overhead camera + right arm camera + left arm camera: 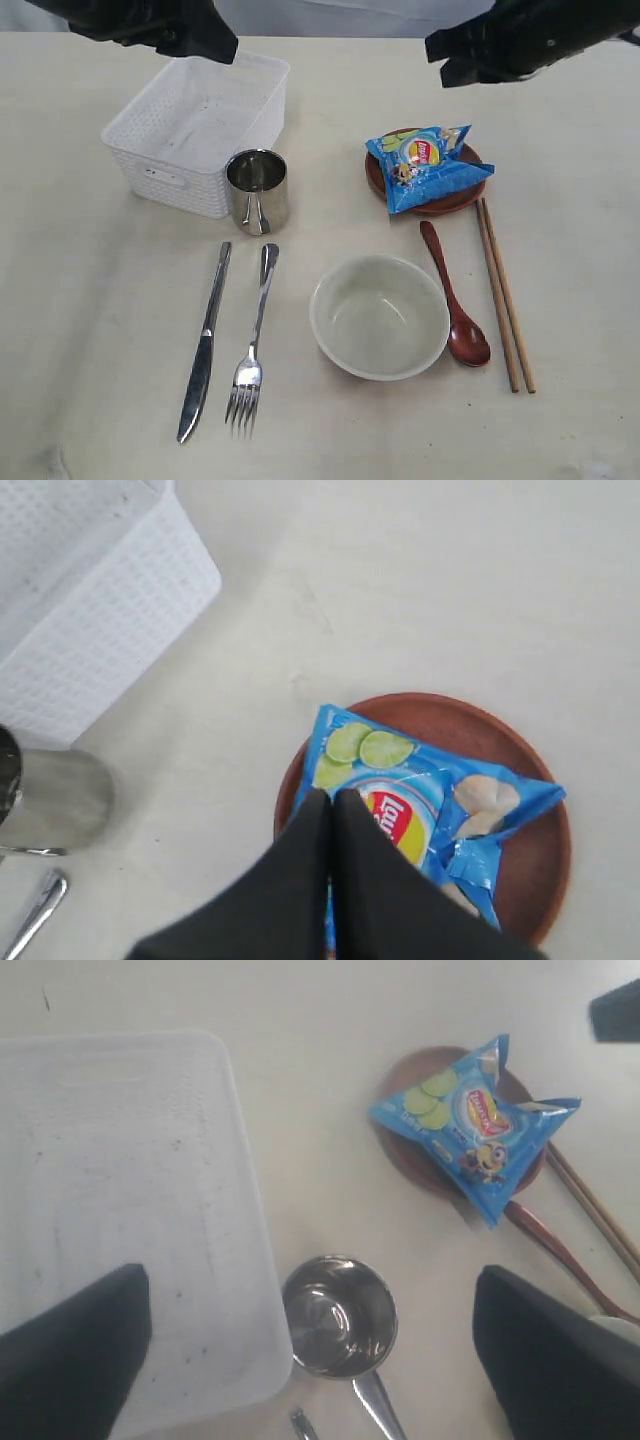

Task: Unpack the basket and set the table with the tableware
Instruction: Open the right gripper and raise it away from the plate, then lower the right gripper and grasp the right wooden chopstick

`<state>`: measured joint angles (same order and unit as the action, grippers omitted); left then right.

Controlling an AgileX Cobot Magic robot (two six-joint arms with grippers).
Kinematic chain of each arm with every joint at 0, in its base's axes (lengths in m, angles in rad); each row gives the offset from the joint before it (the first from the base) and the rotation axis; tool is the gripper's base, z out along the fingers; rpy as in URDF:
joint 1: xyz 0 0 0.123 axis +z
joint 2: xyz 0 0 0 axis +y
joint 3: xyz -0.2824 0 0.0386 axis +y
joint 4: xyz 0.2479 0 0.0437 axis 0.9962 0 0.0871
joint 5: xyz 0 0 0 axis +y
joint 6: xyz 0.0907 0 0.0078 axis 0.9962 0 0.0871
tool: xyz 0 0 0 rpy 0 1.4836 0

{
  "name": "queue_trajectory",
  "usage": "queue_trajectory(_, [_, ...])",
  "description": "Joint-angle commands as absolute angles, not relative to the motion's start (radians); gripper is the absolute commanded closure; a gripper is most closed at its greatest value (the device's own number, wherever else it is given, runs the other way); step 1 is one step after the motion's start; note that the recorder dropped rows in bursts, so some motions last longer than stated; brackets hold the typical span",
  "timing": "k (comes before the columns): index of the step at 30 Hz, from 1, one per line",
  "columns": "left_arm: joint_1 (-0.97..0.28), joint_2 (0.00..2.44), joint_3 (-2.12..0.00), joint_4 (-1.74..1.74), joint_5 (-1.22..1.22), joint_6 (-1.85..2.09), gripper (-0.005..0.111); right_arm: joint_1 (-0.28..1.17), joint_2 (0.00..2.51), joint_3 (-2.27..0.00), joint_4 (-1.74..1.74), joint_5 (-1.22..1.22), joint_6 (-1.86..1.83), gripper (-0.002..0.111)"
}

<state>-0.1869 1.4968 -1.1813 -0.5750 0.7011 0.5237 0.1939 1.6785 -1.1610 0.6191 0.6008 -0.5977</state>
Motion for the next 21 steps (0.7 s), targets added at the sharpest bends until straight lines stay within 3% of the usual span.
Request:
queue_trajectory(1, [-0.185,1.49,-1.119,-0.602,0.692,0.587,0.026,0.188,1.565,-1.16,0.418,0.704,-0.401,0.108])
queue_trajectory(6, [-0.185,1.49,-1.045,-0.659,0.568,0.656,0.026,0.188,1.506,-1.158,0.031,0.928,-0.029,0.108])
queue_trajectory(10, [-0.185,1.49,-1.045,-0.686,0.569,0.656,0.026,0.188,1.496,-1.075,0.02,0.978,0.023,0.105])
queue_trajectory(17, [-0.185,1.49,-1.045,-0.694,0.569,0.656,0.026,0.19,1.502,-0.792,0.034,0.752,0.067,0.064])
queue_trajectory(21, [-0.185,1.49,-1.045,-0.713,0.569,0.661,0.026,0.19,1.502,-0.679,0.056,0.599,0.067,0.063])
